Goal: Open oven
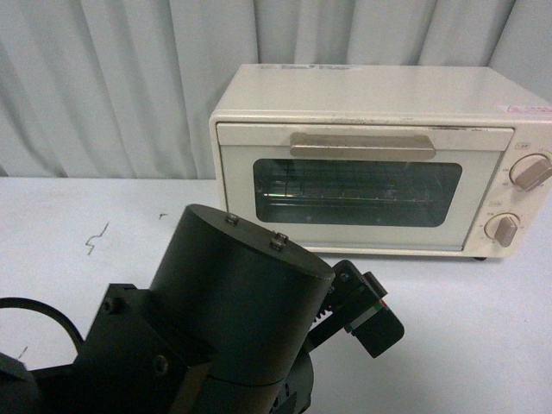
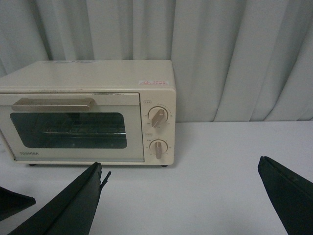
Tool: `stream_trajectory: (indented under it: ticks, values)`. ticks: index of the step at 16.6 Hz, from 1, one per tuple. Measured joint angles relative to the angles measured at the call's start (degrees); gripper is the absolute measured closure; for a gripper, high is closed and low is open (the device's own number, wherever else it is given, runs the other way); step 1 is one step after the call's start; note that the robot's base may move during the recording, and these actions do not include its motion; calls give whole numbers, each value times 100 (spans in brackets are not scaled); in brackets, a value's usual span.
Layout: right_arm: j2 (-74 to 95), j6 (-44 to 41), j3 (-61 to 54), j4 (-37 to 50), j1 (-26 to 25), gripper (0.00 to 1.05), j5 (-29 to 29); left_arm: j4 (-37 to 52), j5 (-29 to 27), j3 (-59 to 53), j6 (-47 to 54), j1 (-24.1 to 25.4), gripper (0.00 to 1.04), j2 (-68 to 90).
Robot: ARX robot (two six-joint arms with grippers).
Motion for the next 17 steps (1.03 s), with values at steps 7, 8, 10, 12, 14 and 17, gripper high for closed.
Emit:
stream_trajectory:
  ticks: [7, 8, 10, 12, 14, 17]
  values:
    - [0, 0, 0, 0, 0, 6, 0, 282, 258, 192, -809, 562, 7, 553]
    - [0, 0, 0, 0, 0, 6, 0, 273, 262, 210, -868, 562, 7, 557]
    - [0, 0, 0, 0, 0, 6, 0, 271, 319, 210, -973, 564, 7, 560]
    - [0, 0, 0, 0, 0, 6, 0, 328, 350, 177, -1071, 603, 7, 564]
    - [0, 0, 0, 0, 0, 6, 0, 387, 330, 98, -1086, 651, 7, 540]
    - [0, 0, 0, 0, 0, 6, 0, 374, 319, 83, -1086, 654, 7, 527]
